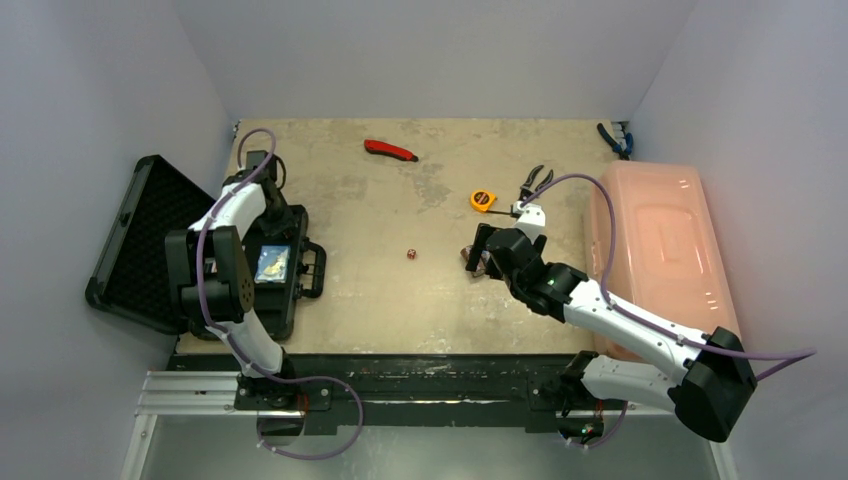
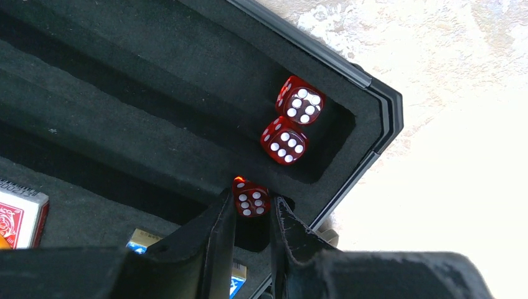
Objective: Pack up texas hold em set
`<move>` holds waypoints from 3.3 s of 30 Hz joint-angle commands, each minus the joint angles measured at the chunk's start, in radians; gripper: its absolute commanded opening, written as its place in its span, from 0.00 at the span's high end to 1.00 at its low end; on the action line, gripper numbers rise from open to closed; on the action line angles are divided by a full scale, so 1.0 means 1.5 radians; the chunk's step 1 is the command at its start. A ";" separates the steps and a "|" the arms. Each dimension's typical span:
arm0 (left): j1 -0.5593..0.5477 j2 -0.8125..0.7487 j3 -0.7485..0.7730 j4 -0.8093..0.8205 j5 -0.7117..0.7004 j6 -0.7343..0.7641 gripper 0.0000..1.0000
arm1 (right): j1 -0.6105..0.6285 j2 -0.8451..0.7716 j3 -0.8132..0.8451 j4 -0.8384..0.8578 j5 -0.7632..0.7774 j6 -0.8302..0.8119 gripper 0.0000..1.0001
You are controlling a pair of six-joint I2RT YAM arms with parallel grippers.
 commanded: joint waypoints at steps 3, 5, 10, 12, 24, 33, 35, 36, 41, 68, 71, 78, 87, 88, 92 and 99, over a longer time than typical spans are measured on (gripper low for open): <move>-0.003 -0.014 -0.019 0.043 0.046 -0.013 0.96 | 0.001 -0.013 -0.002 0.005 0.024 -0.005 0.01; -0.002 -0.015 -0.020 0.043 0.045 -0.014 0.90 | 0.001 -0.015 -0.004 0.005 0.023 -0.004 0.01; -0.003 -0.022 -0.031 0.053 0.054 -0.015 0.82 | 0.001 -0.016 -0.004 0.006 0.025 -0.005 0.01; -0.003 -0.025 -0.034 0.055 0.057 -0.016 0.80 | 0.001 -0.016 -0.005 0.006 0.025 -0.005 0.01; -0.003 -0.058 -0.062 0.080 0.071 -0.022 0.64 | 0.002 -0.017 -0.004 0.005 0.025 -0.005 0.01; -0.003 -0.086 -0.077 0.093 0.095 -0.020 0.52 | 0.001 -0.017 -0.002 0.006 0.024 -0.004 0.01; -0.003 -0.091 -0.077 0.093 0.096 -0.019 0.51 | 0.001 -0.017 -0.002 0.005 0.024 -0.003 0.01; -0.003 -0.094 -0.077 0.093 0.099 -0.019 0.50 | 0.001 -0.017 -0.001 0.004 0.023 -0.003 0.01; -0.004 -0.109 -0.077 0.087 0.104 -0.017 0.49 | 0.001 -0.016 -0.001 0.005 0.023 -0.003 0.01; -0.034 -0.397 -0.098 -0.050 0.220 0.130 0.51 | 0.001 0.101 0.106 0.029 -0.123 -0.129 0.01; -0.036 -0.437 -0.122 -0.048 0.240 0.148 0.50 | 0.001 0.130 0.135 0.018 -0.128 -0.136 0.01; -0.117 -0.435 -0.150 -0.019 0.221 0.119 0.43 | 0.001 0.155 0.173 0.017 -0.142 -0.136 0.01; -0.232 -0.364 -0.144 0.056 0.193 0.072 0.17 | 0.001 0.134 0.180 -0.013 -0.120 -0.154 0.01; -0.253 -0.352 -0.137 0.060 0.189 0.072 0.16 | 0.001 0.130 0.173 -0.014 -0.113 -0.156 0.01; -0.313 -0.299 -0.112 0.078 0.172 0.084 0.14 | 0.001 0.112 0.148 -0.018 -0.095 -0.148 0.01; -0.385 -0.215 -0.057 0.091 0.147 0.110 0.14 | -0.001 0.079 0.111 -0.028 -0.054 -0.121 0.01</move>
